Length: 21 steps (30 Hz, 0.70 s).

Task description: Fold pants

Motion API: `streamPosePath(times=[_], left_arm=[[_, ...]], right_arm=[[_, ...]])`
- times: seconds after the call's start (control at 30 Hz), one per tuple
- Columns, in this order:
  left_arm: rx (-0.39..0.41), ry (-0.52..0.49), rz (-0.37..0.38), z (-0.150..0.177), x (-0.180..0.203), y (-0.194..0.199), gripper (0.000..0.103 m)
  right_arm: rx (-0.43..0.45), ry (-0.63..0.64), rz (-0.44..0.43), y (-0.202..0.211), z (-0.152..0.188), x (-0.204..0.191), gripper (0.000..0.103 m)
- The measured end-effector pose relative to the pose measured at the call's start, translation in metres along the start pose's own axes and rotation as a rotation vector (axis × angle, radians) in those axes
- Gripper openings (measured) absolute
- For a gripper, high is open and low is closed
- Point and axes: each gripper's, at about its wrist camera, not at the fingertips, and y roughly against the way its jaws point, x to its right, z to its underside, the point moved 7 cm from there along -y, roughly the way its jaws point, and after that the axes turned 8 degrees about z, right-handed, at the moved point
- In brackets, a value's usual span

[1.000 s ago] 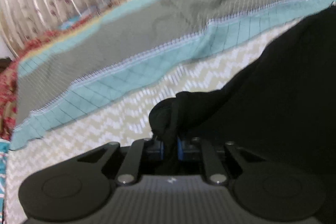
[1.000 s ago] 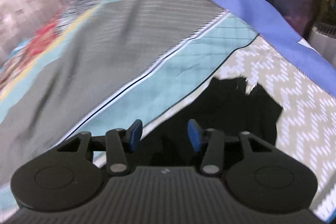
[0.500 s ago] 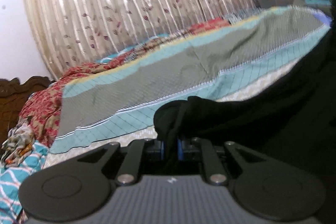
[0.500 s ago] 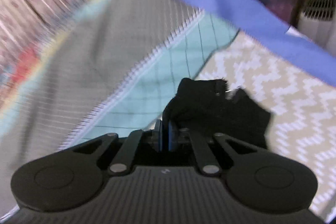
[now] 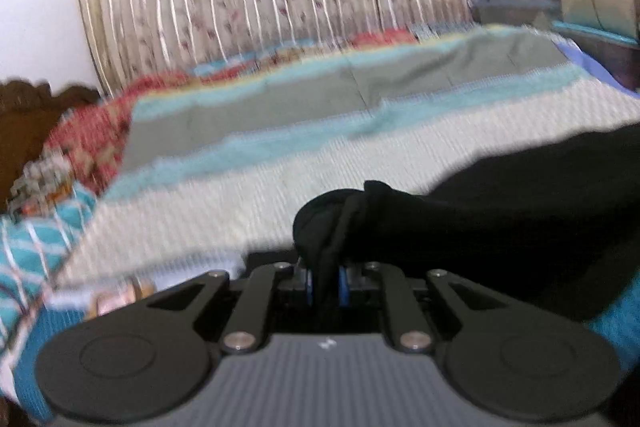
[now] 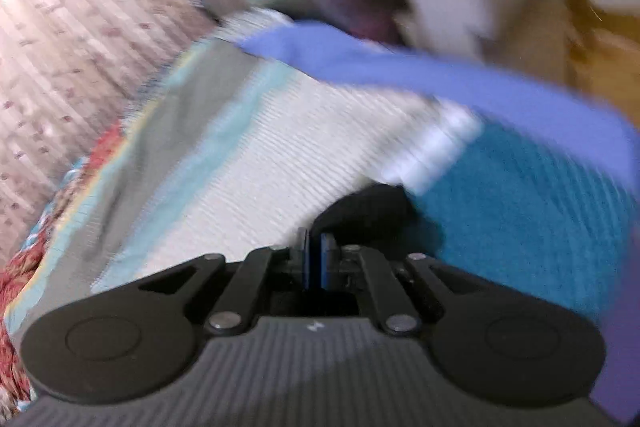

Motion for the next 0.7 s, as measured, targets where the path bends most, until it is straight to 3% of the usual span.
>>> streamPosePath(times=[0.07, 0.1, 0.13, 0.17, 0.33, 0.4, 0.5, 0.6, 0.7], left_arm=[[-0.063, 0.006, 0.015, 0.021, 0.007, -0.003, 0.017], [-0.093, 0.007, 0.017, 0.030, 0.009, -0.005, 0.017], [-0.112, 0.011, 0.020, 0.037, 0.010, -0.004, 0.019], [-0.120, 0.018, 0.026, 0.043, 0.011, 0.001, 0.022], [-0.092, 0.146, 0.119, 0.050, -0.004, 0.039, 0.046], [-0.079, 0.257, 0.139, 0.052, -0.024, 0.051, 0.058], [-0.064, 0.467, 0.132, 0.055, -0.063, 0.053, 0.061], [-0.092, 0.681, 0.161, 0.065, -0.100, 0.037, 0.063], [-0.117, 0.820, 0.190, 0.075, -0.119, 0.016, 0.064]], right_arm=[[-0.039, -0.060, 0.041, -0.007, 0.020, 0.026, 0.015], [-0.056, -0.088, 0.067, -0.011, 0.028, 0.035, 0.025], [-0.060, -0.124, 0.086, -0.012, 0.033, 0.040, 0.044], [-0.053, -0.161, 0.093, -0.009, 0.035, 0.044, 0.050], [0.016, -0.158, 0.039, 0.017, 0.029, 0.033, 0.051], [0.067, -0.113, 0.045, 0.033, 0.032, 0.028, 0.051], [0.109, -0.010, -0.007, 0.049, 0.048, 0.016, 0.051], [0.030, 0.141, -0.159, 0.048, 0.083, -0.029, 0.051], [-0.099, 0.415, -0.317, 0.045, 0.136, -0.103, 0.051]])
